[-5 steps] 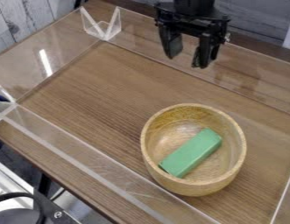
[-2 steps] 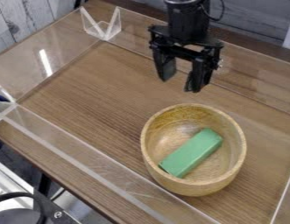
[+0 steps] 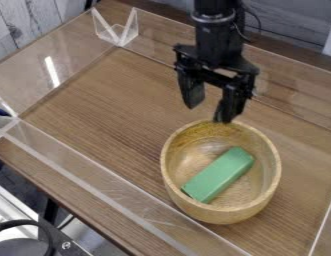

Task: Remove the green block from inside the brown bowl and put it on the table

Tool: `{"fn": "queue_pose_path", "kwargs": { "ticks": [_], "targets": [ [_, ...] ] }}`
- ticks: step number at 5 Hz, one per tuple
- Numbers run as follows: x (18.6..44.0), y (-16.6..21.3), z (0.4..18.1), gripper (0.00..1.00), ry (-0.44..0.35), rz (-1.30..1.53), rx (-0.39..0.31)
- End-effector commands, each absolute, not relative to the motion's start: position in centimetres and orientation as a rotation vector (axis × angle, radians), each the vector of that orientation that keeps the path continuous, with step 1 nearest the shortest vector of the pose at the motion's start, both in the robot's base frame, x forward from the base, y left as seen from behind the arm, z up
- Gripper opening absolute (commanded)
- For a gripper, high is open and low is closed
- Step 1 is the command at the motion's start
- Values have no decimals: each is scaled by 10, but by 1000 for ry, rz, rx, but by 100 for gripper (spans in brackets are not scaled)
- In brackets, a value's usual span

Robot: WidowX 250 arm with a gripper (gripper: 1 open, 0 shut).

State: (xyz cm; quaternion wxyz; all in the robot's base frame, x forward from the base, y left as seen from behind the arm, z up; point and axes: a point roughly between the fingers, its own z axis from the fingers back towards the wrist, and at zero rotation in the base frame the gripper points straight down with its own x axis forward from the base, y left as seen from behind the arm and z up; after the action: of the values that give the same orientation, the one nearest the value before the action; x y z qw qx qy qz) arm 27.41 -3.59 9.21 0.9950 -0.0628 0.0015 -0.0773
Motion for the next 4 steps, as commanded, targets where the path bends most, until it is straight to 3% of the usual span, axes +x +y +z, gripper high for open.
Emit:
{"fn": "queue_pose_path", "kwargs": {
  "ticks": [1,4],
  "targets": [
    [273,-47,101,100,-47,-192,-121],
    [261,-58,66,100,18,-236,-114]
  ]
}}
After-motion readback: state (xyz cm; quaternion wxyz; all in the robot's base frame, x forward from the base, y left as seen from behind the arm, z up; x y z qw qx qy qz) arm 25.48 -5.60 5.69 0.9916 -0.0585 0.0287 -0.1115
